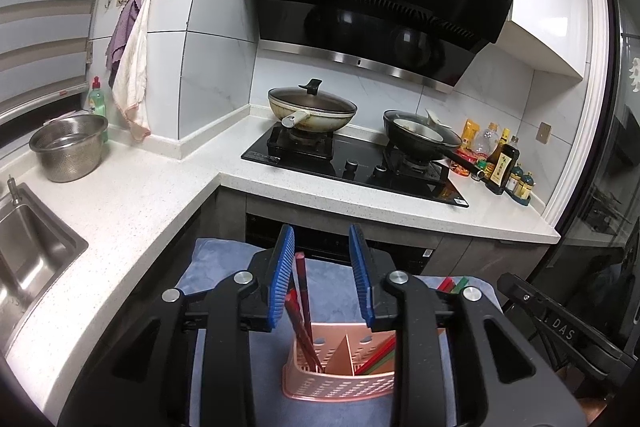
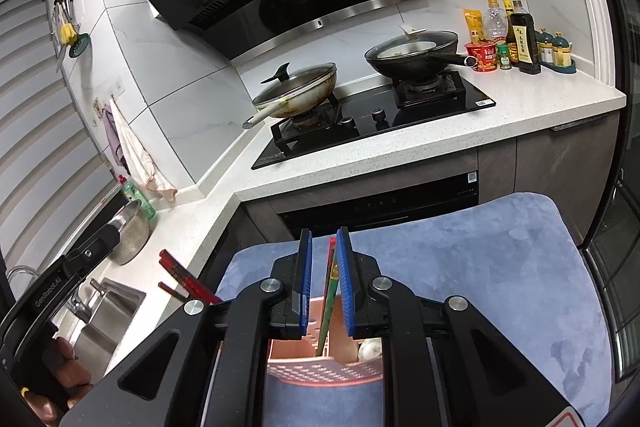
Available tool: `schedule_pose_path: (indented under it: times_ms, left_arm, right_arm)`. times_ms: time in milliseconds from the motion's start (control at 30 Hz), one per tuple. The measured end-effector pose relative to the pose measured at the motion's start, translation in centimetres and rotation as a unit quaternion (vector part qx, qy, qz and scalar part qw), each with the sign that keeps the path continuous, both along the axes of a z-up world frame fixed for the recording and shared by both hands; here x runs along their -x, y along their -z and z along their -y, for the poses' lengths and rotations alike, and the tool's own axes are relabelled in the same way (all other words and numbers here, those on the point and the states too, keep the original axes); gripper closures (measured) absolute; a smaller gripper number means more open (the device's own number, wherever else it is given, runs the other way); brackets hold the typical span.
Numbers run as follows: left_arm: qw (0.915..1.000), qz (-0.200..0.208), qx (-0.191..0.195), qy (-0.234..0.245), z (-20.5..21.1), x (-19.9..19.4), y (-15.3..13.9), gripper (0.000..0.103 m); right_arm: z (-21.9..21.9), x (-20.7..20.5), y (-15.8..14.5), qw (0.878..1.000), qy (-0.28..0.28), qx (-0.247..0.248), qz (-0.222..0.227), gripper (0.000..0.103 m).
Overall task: Organize utensils
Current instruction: 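Open both tools to release the chopsticks into the holder, then move both tools back over the last green chopstick and gold spoon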
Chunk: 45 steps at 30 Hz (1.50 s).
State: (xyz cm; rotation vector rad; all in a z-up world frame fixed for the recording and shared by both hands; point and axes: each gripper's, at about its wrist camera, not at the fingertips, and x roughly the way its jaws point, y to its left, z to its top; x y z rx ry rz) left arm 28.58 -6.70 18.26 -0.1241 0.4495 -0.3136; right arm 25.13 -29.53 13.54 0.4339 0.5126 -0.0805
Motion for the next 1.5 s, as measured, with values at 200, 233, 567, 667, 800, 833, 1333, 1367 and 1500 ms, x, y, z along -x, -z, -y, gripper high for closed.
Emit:
schedule_pose_path:
  times_ms: [200, 233, 567, 667, 800, 833, 1333, 1367, 1500]
  left_arm:
    - [0.9995, -0.012, -0.029, -0.004, -0.4, 2.0, 1.5, 0.076]
    - [0.9990, -0.018, -0.040, -0.005, -0.4, 2.6, 2.0, 0.076]
    - [0.9933, -0.066, -0.095, -0.004, -1.2, 7.7, 6.1, 0.072]
    - [0.9920, -0.072, -0.104, -0.007, -1.6, 9.6, 7.1, 0.065]
    - [0.9902, -0.079, -0.115, -0.008, -2.2, 11.7, 8.5, 0.065]
    - [0.9897, -0.085, -0.115, -0.009, -2.4, 12.3, 9.0, 0.065]
    - [0.9780, -0.175, -0.112, -0.015, -5.9, 18.8, 18.0, 0.061]
    - [0.9774, -0.179, -0.111, -0.015, -6.1, 19.2, 18.5, 0.061]
    - [0.9742, -0.196, -0.110, -0.017, -6.6, 20.6, 20.2, 0.061]
  right_arm:
    - [-1.7, 2.3, 0.6, 1.000, -0.019, 0.022, -0.010, 0.087]
    - [-2.2, 2.7, 0.8, 0.999, -0.023, 0.030, -0.014, 0.086]
    - [-7.4, 8.7, 3.2, 0.991, -0.051, 0.111, -0.052, 0.079]
    - [-8.8, 10.9, 4.1, 0.989, -0.058, 0.120, -0.061, 0.075]
    - [-10.2, 13.4, 5.4, 0.986, -0.061, 0.135, -0.074, 0.074]
    - [-10.4, 14.0, 5.9, 0.986, -0.062, 0.134, -0.079, 0.074]
    - [-13.6, 22.6, 15.9, 0.972, -0.072, 0.130, -0.181, 0.074]
    - [-13.7, 22.9, 16.3, 0.972, -0.072, 0.130, -0.185, 0.074]
    - [-14.6, 24.2, 18.5, 0.967, -0.079, 0.130, -0.203, 0.074]
